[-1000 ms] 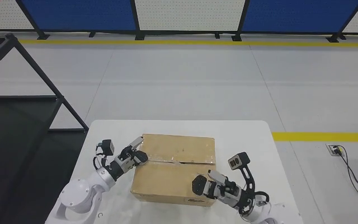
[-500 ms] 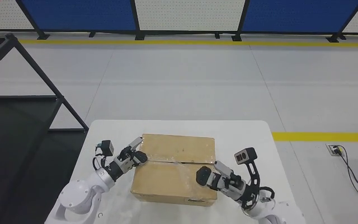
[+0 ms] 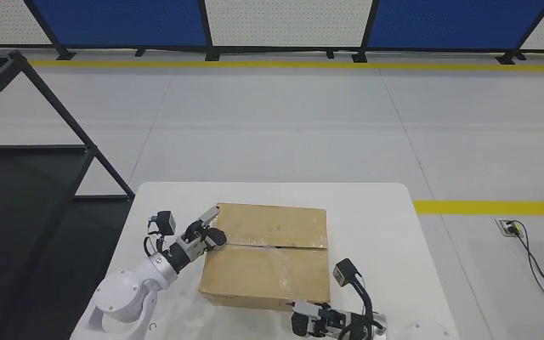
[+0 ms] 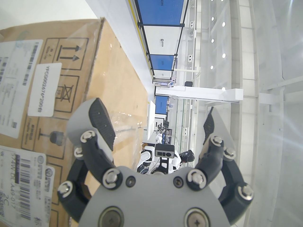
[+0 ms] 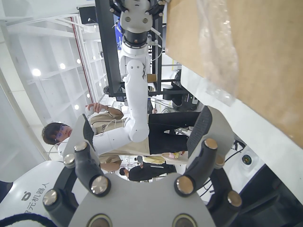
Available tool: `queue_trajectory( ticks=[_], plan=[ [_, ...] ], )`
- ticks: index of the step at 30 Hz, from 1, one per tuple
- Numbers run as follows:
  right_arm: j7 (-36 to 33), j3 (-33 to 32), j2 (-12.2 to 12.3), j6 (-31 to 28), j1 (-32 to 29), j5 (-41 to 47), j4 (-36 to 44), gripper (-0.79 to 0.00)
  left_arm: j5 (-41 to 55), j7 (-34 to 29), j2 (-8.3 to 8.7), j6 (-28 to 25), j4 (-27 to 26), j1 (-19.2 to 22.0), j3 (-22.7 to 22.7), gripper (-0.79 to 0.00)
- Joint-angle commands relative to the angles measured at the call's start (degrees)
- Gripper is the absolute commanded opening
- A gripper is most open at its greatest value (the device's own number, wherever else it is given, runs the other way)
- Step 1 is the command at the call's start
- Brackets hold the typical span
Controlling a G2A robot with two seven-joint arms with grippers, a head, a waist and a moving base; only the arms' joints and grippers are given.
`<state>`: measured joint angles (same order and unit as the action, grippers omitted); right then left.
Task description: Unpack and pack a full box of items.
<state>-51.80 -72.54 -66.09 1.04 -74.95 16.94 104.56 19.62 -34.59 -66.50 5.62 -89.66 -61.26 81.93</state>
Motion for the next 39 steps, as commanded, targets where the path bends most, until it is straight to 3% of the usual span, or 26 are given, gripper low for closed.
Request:
queue_trajectory(
  ticks=[1, 27, 33, 39],
  plan=[
    [0.95, 0.04, -0.02, 0.30, 0.03, 0.47, -0.89, 0.000, -0.06, -0.07, 0.01, 0.07, 0.17, 0.21, -0.15, 0.000],
    [4.04, 3.16, -0.62, -1.35, 4.48, 5.73, -2.92, 0.000, 0.41, 0.24, 0.26, -0.67, 1.14, 0.26, -0.06, 0.000],
    [6.27, 2.36, -1.25, -3.82, 5.92, 15.01, -4.05, 0.000, 0.64, -0.08, 0.44, -0.92, 0.89, -0.32, 0.64, 0.000],
    [11.92, 1.28, -1.68, -5.97, 7.07, 17.06, -5.59, 0.000, 0.95, -0.09, 0.61, -1.14, 0.20, -1.20, 1.36, 0.000]
  ],
)
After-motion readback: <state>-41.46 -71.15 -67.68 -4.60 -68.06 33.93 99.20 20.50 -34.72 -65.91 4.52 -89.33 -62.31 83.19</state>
